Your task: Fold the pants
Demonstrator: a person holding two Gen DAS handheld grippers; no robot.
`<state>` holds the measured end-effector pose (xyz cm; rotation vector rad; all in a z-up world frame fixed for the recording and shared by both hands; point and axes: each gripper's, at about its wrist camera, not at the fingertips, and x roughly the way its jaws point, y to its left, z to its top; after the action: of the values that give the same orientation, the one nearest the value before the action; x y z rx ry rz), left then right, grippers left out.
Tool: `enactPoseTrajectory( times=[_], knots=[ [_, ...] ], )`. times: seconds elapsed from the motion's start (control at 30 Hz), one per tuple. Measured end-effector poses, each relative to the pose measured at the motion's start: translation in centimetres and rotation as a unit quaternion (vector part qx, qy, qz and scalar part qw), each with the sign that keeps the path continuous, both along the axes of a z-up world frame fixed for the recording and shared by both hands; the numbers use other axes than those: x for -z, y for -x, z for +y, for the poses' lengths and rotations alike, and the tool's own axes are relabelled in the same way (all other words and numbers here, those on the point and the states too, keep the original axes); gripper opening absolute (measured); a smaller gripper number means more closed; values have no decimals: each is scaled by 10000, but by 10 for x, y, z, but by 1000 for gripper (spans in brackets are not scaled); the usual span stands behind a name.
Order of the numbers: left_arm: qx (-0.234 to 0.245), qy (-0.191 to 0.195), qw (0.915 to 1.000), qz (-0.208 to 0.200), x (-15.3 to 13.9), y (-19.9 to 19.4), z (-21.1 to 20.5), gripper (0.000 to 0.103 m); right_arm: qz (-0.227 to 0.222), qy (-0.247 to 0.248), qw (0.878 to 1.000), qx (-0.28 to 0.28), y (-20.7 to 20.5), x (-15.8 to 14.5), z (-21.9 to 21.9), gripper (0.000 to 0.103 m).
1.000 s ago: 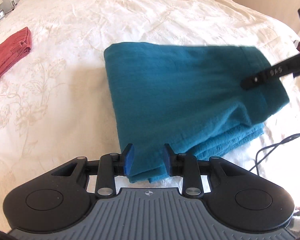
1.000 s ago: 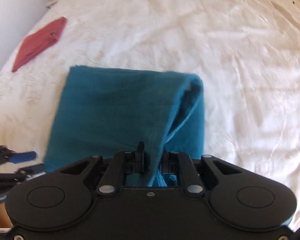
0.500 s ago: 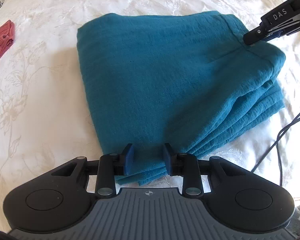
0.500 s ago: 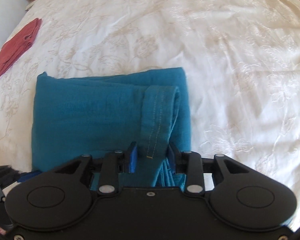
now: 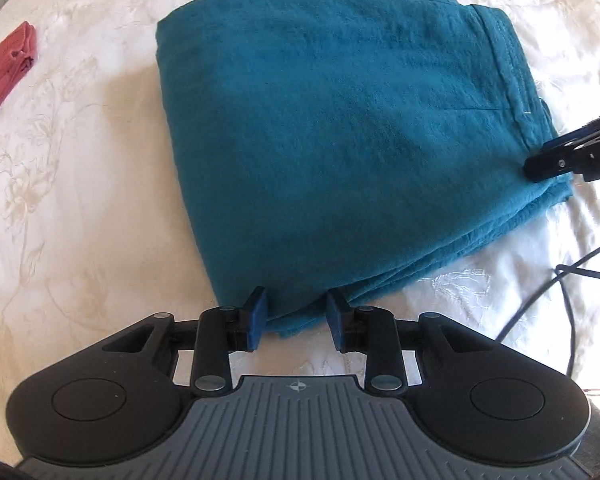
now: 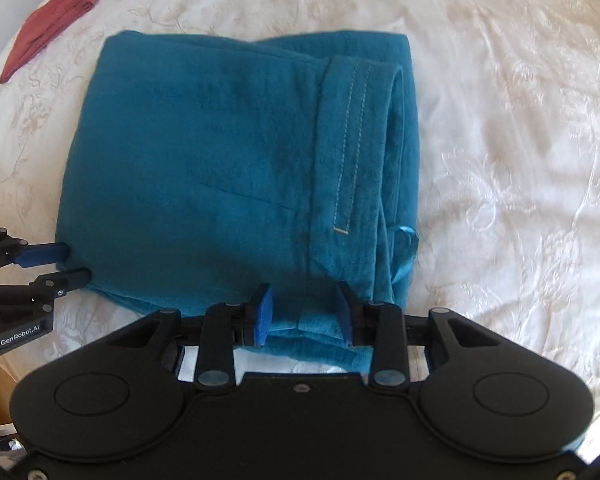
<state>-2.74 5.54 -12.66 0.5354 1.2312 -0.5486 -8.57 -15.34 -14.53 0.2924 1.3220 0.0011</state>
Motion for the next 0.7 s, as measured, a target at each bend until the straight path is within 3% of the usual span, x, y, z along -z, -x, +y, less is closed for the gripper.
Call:
enactPoseTrajectory(
  times=[0.17,0.2,0.27,0.33,0.47,0.53,0.7],
  knots=[
    [-148,406,9978,-498,-36,-5,11,31,-453,-48,9989,119,6,-32,-12,48],
    [-155,472,9968,-621,-42,-9,11,31,-604,-60,9980,182,5,-40,-17,51],
    [-179,566,9951,-796,-51,-18,8,31,-827,-13,9961,300,-1,-50,-24,68],
    [-247,641,9935,-908,-54,-31,0,32,-1012,71,9941,395,-10,-54,-31,73],
    [-491,770,9914,-941,-57,-60,-13,34,-936,119,9944,479,-38,-49,-41,79],
    [-503,789,9910,-952,-52,-70,-18,46,-888,48,9949,476,-47,-40,-45,84],
    [-461,438,9953,-732,-22,-86,-23,50,-673,-37,9963,532,-64,-20,-52,88]
  ],
)
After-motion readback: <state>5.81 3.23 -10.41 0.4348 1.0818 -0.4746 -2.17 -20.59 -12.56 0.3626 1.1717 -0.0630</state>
